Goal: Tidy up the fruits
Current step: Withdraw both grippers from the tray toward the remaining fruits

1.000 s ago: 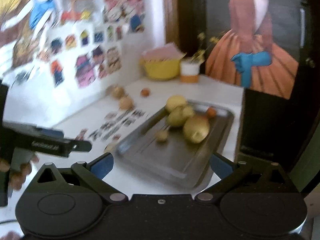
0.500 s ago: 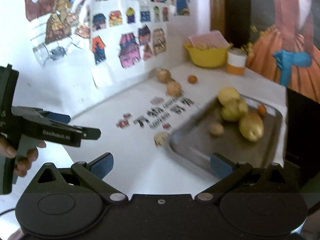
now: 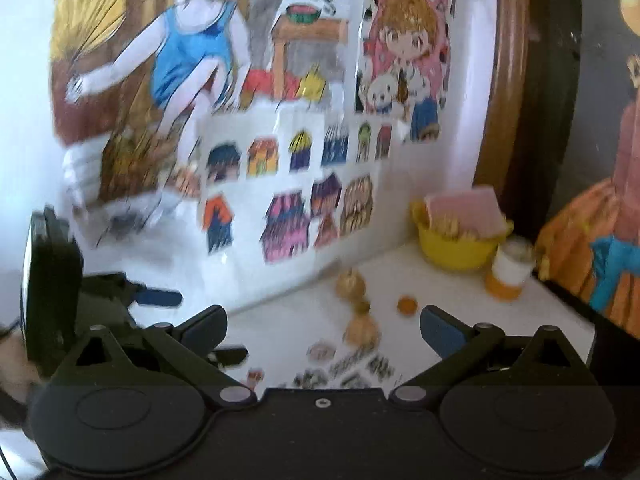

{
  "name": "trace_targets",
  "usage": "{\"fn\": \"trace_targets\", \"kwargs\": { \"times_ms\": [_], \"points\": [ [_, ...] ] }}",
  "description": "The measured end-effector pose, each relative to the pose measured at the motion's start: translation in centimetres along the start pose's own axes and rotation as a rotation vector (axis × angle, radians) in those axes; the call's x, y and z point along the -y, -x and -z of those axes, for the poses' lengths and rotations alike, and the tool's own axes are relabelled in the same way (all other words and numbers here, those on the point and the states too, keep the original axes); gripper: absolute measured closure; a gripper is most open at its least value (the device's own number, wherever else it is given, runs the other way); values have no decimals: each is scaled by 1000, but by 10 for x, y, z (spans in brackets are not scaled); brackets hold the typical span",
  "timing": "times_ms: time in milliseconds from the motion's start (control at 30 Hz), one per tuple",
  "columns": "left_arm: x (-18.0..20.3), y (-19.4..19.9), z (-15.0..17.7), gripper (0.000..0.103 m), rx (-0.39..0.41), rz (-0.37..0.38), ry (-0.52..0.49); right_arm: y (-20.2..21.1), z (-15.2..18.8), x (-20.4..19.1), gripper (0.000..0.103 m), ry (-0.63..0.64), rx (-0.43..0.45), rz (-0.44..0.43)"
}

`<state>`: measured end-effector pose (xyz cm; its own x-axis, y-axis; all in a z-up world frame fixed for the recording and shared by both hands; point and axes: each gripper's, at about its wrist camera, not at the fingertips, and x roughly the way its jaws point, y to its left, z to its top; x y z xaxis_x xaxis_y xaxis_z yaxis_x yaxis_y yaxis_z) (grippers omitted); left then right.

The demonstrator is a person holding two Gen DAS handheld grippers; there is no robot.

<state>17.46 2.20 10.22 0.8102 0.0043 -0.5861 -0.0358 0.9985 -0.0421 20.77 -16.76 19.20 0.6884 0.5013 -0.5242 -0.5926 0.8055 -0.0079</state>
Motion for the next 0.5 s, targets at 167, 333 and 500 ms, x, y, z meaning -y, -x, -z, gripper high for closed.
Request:
{"fn": "trace_targets", "kwargs": {
  "times_ms": [167,333,500],
  "points": [
    [6,-35,-12,0,26,38,22,-47,-13,26,1,-49,-28,3],
    [11,-88,-12,0,-21,73,30,-112,3,62,1,-158,-89,7],
    [15,-132,-10,0,-45,90,53,-171,26,95,1,-247,-128,-14]
  ]
}}
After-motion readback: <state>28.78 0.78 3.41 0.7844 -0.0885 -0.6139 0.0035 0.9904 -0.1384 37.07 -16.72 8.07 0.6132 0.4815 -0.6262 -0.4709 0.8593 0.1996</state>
